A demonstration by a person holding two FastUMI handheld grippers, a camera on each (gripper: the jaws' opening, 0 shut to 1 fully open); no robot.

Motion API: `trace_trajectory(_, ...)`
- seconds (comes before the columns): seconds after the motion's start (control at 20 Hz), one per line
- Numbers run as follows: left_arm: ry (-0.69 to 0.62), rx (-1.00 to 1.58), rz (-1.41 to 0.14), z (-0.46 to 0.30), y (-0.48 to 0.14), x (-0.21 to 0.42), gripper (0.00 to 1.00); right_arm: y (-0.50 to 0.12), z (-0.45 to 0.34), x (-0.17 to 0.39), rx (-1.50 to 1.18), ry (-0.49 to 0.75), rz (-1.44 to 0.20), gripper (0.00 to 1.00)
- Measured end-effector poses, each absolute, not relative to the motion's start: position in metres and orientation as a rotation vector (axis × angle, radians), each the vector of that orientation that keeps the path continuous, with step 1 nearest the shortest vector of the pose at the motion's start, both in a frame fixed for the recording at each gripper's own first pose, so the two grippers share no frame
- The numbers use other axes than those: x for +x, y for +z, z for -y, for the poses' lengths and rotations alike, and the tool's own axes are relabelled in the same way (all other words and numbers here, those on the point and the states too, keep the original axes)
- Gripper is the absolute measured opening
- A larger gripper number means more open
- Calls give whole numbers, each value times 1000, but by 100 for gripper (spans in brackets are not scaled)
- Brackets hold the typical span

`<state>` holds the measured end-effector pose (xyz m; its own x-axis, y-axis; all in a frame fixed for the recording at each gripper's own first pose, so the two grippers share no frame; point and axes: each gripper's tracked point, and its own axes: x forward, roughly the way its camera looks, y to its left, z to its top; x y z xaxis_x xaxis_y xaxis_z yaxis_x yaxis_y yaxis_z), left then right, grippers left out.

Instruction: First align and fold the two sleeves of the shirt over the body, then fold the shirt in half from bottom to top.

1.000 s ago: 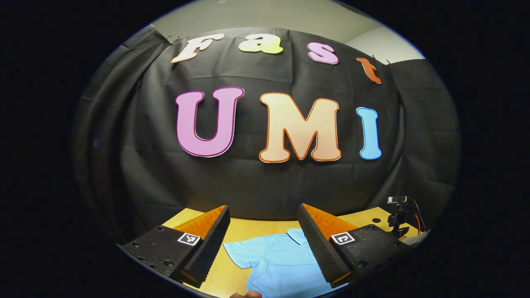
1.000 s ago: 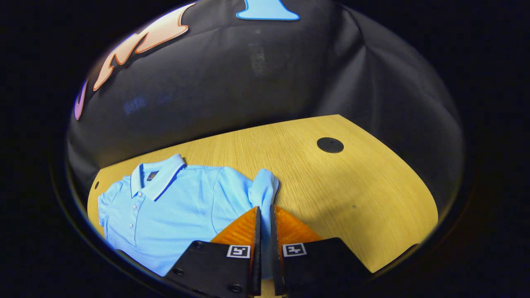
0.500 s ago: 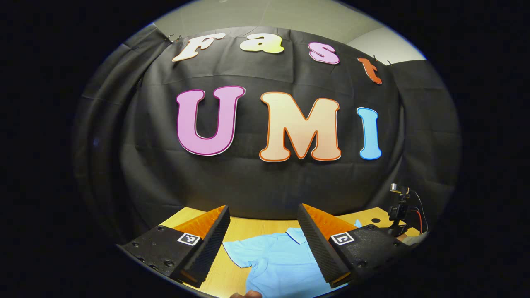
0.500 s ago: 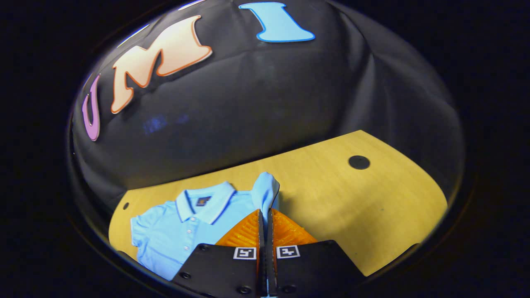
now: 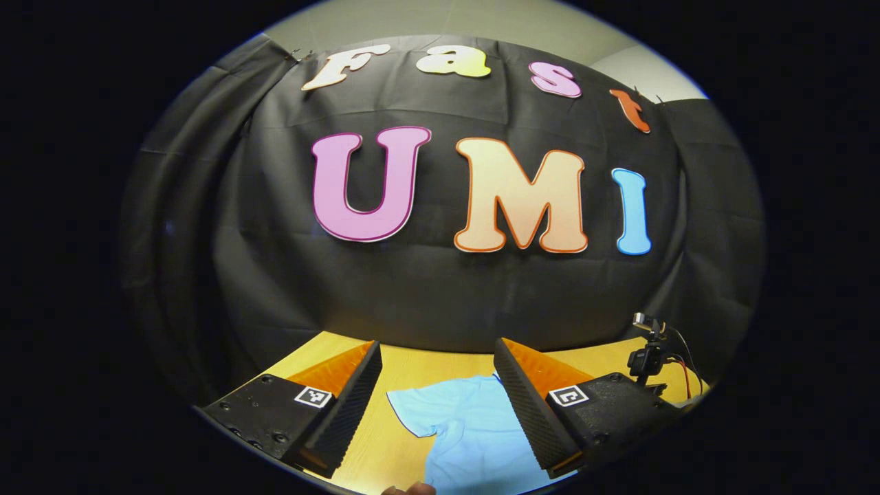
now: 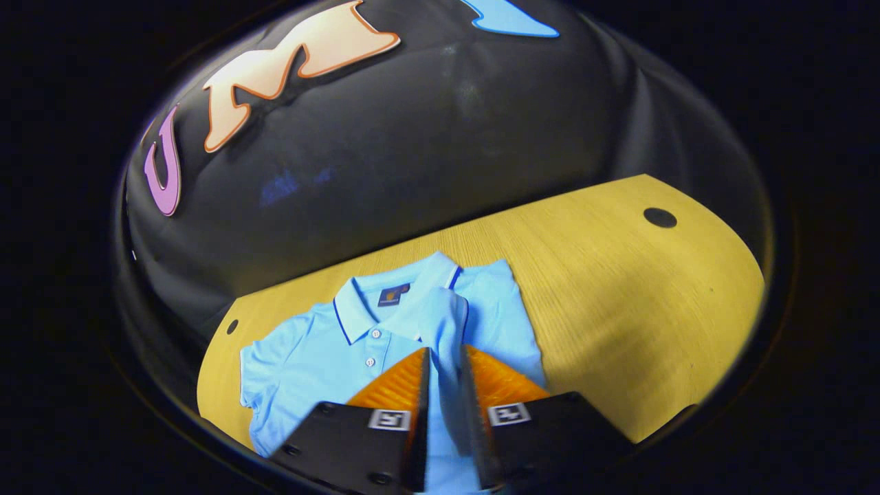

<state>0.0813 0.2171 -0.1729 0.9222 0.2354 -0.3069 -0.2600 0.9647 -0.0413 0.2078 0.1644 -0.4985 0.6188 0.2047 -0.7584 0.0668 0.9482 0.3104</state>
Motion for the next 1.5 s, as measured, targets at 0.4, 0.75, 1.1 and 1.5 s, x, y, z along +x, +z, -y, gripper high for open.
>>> trace_trajectory(0.4,315,-113,-390,-244,-242,96,98,-401,-149,198,162,189,-711,98)
trace_trajectory(0.75,343,-90,-515,-263,-324,125,98,-354,-126,159,47,232,-652,98)
trace_trajectory(1.1,349,-145,-648,-275,-403,151,98,-353,-99,120,25,198,-710,98)
trace_trajectory(1.5,341,-157,-815,-278,-465,142,98,-355,-82,107,-8,164,-728,98)
